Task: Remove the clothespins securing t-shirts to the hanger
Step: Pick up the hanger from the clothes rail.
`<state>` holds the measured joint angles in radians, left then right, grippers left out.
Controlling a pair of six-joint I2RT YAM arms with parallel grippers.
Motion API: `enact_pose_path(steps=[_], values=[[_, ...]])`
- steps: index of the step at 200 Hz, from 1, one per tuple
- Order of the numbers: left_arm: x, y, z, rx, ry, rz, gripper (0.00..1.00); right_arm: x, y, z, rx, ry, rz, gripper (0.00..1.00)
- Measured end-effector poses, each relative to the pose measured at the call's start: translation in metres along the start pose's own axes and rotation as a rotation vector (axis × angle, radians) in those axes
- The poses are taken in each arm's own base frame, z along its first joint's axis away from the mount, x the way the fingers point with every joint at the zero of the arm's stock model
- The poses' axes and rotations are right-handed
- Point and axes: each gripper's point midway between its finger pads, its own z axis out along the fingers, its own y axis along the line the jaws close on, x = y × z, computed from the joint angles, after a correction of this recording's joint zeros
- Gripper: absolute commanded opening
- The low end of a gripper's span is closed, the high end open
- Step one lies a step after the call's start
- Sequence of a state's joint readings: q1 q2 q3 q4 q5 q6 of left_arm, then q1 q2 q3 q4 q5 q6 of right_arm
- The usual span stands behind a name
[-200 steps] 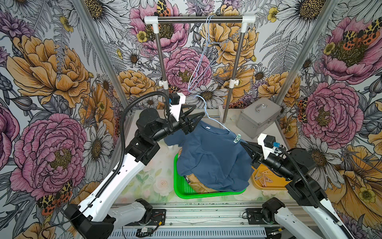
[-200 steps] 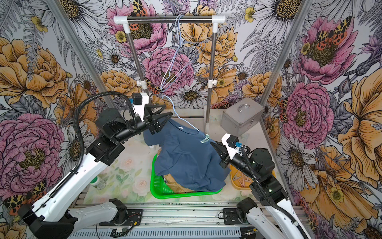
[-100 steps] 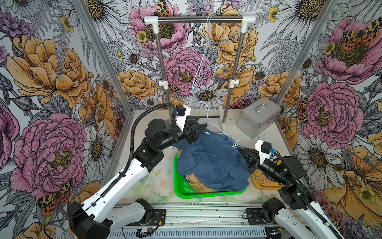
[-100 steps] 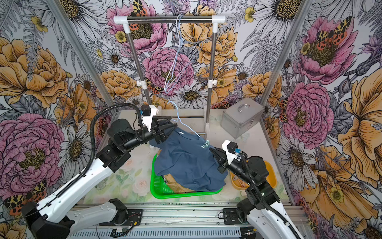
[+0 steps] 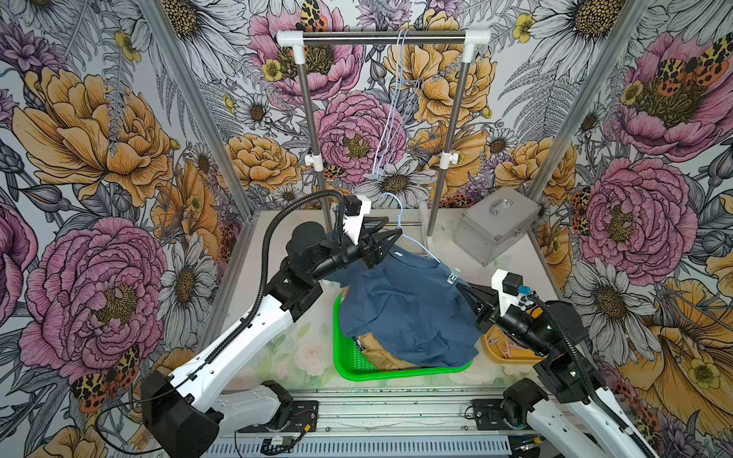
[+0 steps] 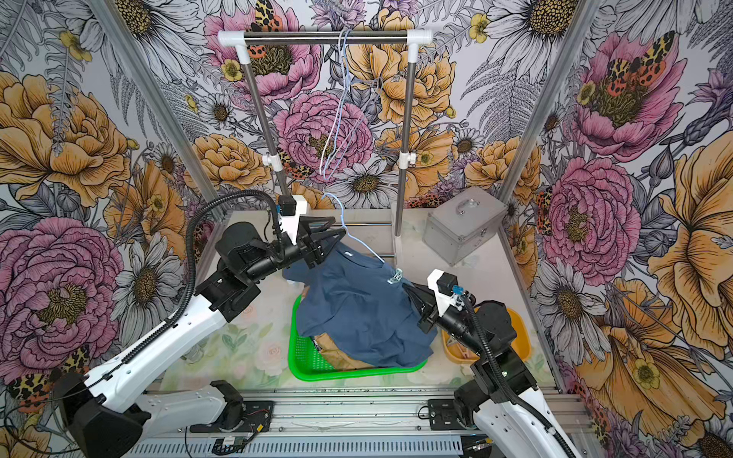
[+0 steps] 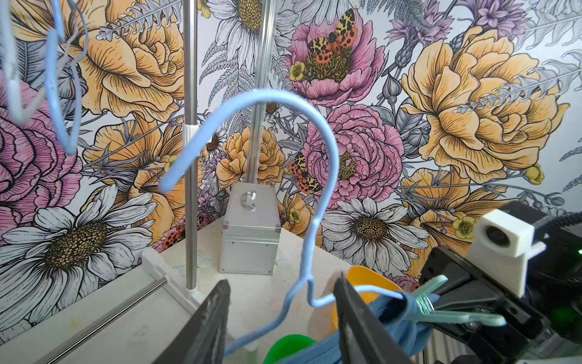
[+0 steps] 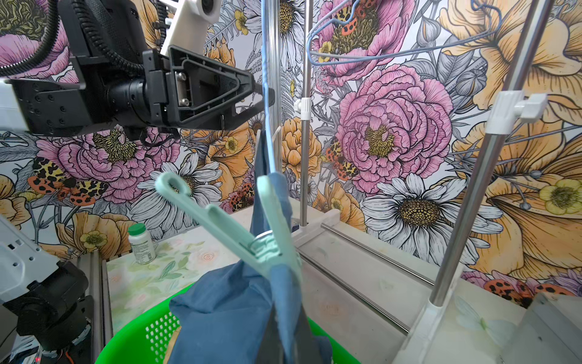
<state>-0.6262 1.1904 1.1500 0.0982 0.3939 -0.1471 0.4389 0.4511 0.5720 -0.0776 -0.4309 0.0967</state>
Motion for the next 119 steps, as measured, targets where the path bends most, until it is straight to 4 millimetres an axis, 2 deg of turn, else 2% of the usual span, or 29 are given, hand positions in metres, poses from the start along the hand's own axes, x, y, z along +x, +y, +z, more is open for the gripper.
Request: enact_pose_path(steps=[36, 54, 119], values=[[-0.017, -0.003, 0.007, 0.021, -0.027, 0.009, 0.42, 0.001, 0.0, 0.0, 0.0, 0.003, -0.006, 0.0], [-0.021, -0.008, 0.01, 0.043, -0.033, 0.014, 0.34, 0.002, 0.0, 0.001, 0.001, 0.006, -0.009, 0.0], [-0.016, -0.012, 0.017, 0.073, -0.014, 0.009, 0.18, 0.015, -0.002, 0.004, 0.0, 0.058, -0.01, 0.0]])
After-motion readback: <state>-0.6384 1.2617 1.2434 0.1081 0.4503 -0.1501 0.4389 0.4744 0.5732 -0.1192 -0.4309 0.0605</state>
